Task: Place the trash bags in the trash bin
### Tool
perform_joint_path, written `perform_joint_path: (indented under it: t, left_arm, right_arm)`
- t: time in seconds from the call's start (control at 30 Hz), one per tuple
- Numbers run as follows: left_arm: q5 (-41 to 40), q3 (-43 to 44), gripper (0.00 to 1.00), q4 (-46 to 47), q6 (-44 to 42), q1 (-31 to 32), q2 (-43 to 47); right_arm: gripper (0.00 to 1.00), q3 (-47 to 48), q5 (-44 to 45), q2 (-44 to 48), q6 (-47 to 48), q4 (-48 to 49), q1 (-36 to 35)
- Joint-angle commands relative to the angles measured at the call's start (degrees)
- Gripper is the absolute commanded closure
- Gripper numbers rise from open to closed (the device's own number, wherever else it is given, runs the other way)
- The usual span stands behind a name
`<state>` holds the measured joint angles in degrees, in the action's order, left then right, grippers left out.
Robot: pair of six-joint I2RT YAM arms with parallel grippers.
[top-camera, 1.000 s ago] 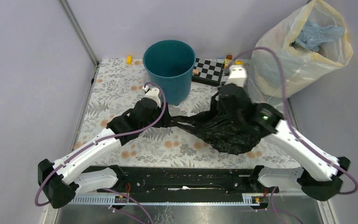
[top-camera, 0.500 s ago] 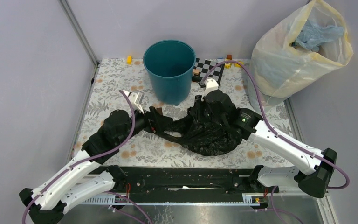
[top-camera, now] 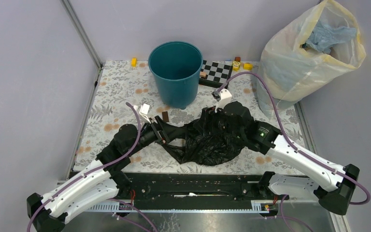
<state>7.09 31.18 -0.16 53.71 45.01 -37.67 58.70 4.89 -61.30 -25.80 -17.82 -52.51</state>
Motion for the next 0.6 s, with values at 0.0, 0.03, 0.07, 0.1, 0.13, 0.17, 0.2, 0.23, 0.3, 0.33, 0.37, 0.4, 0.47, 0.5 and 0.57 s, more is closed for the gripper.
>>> perform_joint_path:
  t: [0.0,0.03,0.07,0.1,0.13,0.17,0.2,0.23,0.3,0.33,0.37,0.4,0.47,0.5,0.57]
  left_arm:
    - [-1.3,-1.8,0.27,4.6,5.9,-0.1,1.6]
    - [-2.8,-1.8,0.26,3.0,7.0,-0.1,1.7]
    - [-4.7,-1.9,0.26,1.0,7.7,-0.1,2.1]
    - [-6.4,-2.3,0.26,0.4,8.1,-0.1,2.3]
    - [-8.3,-2.9,0.26,-1.1,8.6,-0.1,2.7]
    - [-10.0,-3.7,0.27,-1.3,9.3,-0.1,2.8]
    - [-11.0,-4.4,0.27,-0.9,9.9,-0.1,2.8]
    - [-11.6,-5.0,0.28,-0.2,10.3,-0.2,2.5]
    - [-11.9,-5.2,0.29,2.6,11.1,-0.1,1.0]
    - [-11.9,-4.9,0.3,3.2,11.6,-0.2,-0.2]
    - [-12.2,-4.3,0.31,2.9,12.6,-0.1,-1.3]
    - [-12.7,-3.9,0.31,2.6,13.9,-0.1,-2.4]
    - [-13.1,-4.2,0.3,4.1,16.2,-0.1,-4.2]
    - [-13.4,-4.6,0.3,4.9,17.8,-0.2,-4.9]
    - [-13.1,-5.3,0.3,7.3,21.1,-0.1,-7.2]
  right_arm:
    - [0.28,-0.9,1.8,2.5,-0.1,0.6,-0.2]
    - [0.26,-1.0,2.9,2.7,-0.2,-0.2,-0.2]
    - [0.24,-1.1,4.0,3.0,-0.3,-0.9,-0.2]
    - [0.23,-1.2,5.3,3.5,-0.4,-1.7,-0.2]
    - [0.22,-1.3,6.4,4.1,-0.5,-2.1,-0.2]
    - [0.22,-1.5,7.4,4.8,-0.6,-2.5,-0.2]
    - [0.22,-1.8,8.1,5.5,-0.7,-2.7,-0.2]
    - [0.22,-2.0,8.9,6.2,-0.9,-2.9,-0.2]
    - [0.22,-2.3,10.6,7.7,-1.3,-3.3,-0.2]
    - [0.22,-2.4,11.7,8.3,-1.4,-3.6,-0.2]
    - [0.22,-2.4,13.5,8.9,-1.7,-4.2,-0.2]
    - [0.22,-2.4,16.1,9.6,-2.4,-5.1,-0.2]
    - [0.21,-2.6,22.3,10.6,-4.2,-7.3,-0.2]
    - [0.21,-2.8,25.3,11.2,-4.8,-8.4,-0.2]
    - [0.15,-3.6,30.9,12.6,-6.6,-10.6,-0.2]
